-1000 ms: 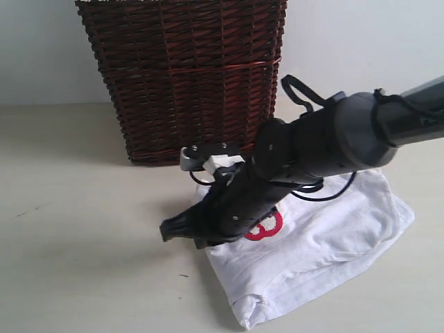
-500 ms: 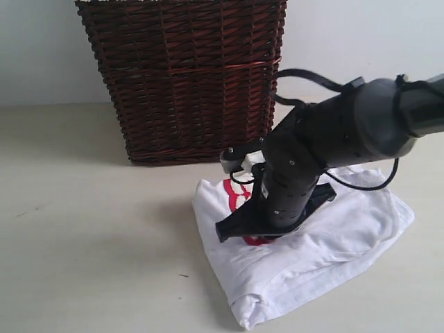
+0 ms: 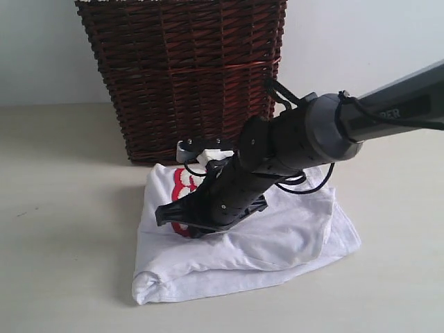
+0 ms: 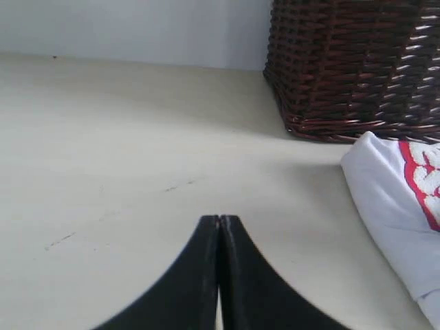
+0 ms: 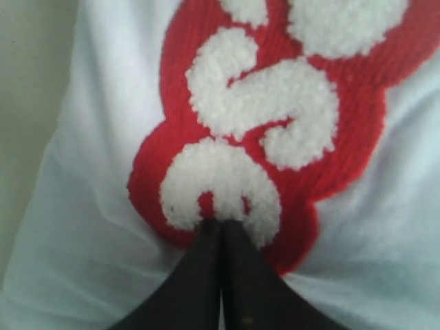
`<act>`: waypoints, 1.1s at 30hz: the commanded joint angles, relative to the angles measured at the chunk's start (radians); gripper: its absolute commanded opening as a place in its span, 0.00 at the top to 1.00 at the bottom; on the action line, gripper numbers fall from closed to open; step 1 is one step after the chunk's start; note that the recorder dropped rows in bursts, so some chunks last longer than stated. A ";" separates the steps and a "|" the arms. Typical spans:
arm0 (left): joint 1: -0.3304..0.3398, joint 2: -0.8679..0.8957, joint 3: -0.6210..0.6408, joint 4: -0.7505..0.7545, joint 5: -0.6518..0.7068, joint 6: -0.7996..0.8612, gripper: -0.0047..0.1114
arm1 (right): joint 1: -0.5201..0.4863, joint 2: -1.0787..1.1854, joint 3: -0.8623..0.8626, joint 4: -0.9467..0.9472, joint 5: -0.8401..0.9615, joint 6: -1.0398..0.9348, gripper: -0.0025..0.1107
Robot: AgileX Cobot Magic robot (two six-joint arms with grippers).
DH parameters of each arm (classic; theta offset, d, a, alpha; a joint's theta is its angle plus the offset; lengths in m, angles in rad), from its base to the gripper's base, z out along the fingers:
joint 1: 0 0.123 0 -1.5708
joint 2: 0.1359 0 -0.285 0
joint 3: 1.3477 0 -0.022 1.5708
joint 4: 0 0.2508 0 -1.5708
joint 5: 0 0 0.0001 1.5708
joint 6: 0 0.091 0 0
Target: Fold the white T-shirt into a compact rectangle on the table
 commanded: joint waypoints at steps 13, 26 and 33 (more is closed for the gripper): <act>-0.005 -0.007 0.000 -0.006 -0.011 -0.007 0.96 | 0.005 -0.441 0.087 -0.251 -0.045 0.052 0.98; -0.005 -0.007 0.000 -0.006 -0.011 -0.007 0.96 | 0.005 -1.534 0.530 -0.441 -0.070 0.204 0.98; -0.005 -0.007 0.000 -0.006 -0.011 -0.007 0.96 | 0.005 -1.715 0.544 -0.453 -0.046 0.242 0.98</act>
